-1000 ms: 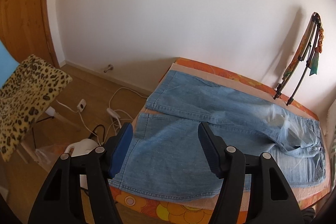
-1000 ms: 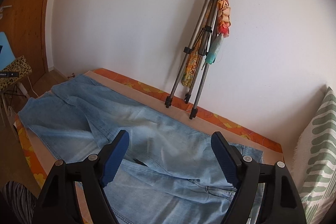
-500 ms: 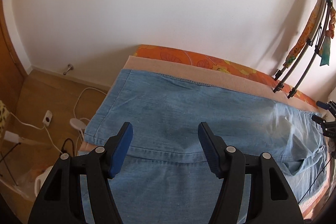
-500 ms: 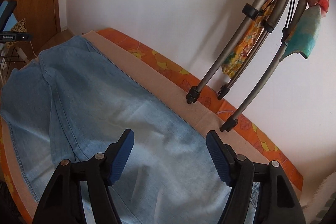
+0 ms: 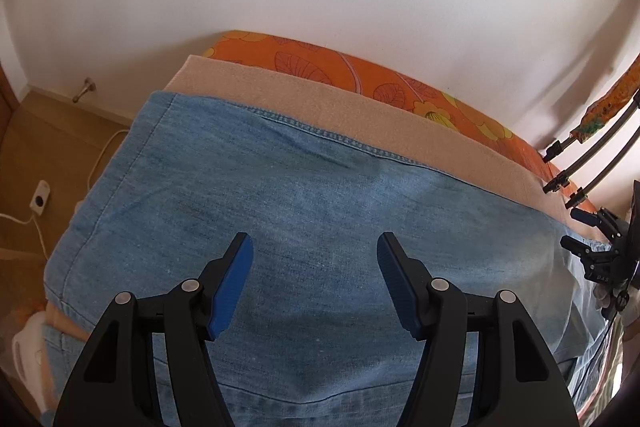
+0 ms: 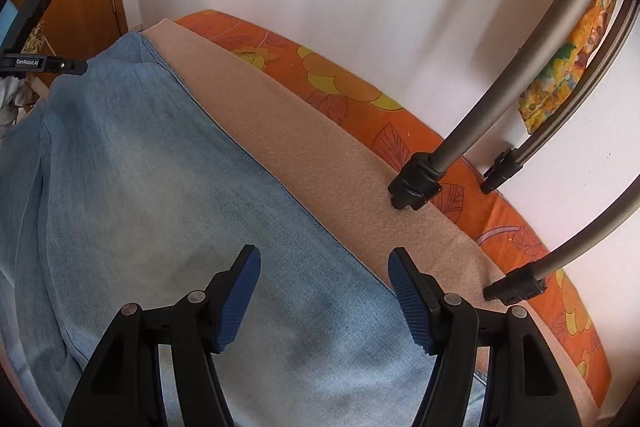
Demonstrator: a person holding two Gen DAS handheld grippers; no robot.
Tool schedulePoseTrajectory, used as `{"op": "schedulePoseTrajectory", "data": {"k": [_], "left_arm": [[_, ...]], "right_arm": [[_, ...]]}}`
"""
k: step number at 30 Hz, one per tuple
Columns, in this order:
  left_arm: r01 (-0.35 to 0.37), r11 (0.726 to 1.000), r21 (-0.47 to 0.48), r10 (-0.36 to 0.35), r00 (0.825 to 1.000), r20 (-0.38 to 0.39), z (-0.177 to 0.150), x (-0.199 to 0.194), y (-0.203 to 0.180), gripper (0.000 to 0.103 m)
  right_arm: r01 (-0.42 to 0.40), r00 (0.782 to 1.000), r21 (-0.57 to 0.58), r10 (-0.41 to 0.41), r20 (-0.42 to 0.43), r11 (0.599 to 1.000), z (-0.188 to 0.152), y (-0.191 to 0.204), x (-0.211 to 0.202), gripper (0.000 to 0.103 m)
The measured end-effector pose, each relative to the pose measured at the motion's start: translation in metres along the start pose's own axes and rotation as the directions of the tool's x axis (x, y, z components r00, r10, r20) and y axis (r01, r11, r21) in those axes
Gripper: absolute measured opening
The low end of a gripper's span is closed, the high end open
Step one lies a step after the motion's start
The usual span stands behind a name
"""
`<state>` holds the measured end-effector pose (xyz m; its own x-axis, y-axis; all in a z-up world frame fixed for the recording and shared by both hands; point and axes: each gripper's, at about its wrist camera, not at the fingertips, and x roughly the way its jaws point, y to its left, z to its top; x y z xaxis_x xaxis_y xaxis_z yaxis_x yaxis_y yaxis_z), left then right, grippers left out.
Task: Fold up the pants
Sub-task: 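Move both tools down toward the jeans leg hems, then close the right tool on one leg hem while the left tool closes on the other hem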
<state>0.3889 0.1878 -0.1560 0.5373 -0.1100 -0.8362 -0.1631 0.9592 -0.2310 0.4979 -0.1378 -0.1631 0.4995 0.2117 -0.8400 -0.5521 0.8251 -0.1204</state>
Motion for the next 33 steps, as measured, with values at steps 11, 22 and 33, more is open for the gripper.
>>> {"op": "schedulePoseTrajectory", "data": {"k": [11,22,33], "left_arm": [[-0.031,0.999,-0.014,0.030,0.999,-0.029,-0.003,0.020,0.009,0.064],[0.014,0.984,-0.177,-0.024,0.998,-0.055,0.037,0.018,0.015,0.069],[0.056,0.966,-0.253,-0.091,0.988,-0.128,0.063,0.049,-0.025,0.072]], "right_arm": [[-0.067,0.997,-0.017,0.066,-0.040,0.998,0.006,0.004,0.034,0.064],[-0.070,0.997,-0.074,0.072,0.027,0.995,-0.005,0.031,-0.012,0.005],[0.090,0.975,-0.242,-0.035,0.219,0.966,-0.051,0.105,-0.092,0.004]]}}
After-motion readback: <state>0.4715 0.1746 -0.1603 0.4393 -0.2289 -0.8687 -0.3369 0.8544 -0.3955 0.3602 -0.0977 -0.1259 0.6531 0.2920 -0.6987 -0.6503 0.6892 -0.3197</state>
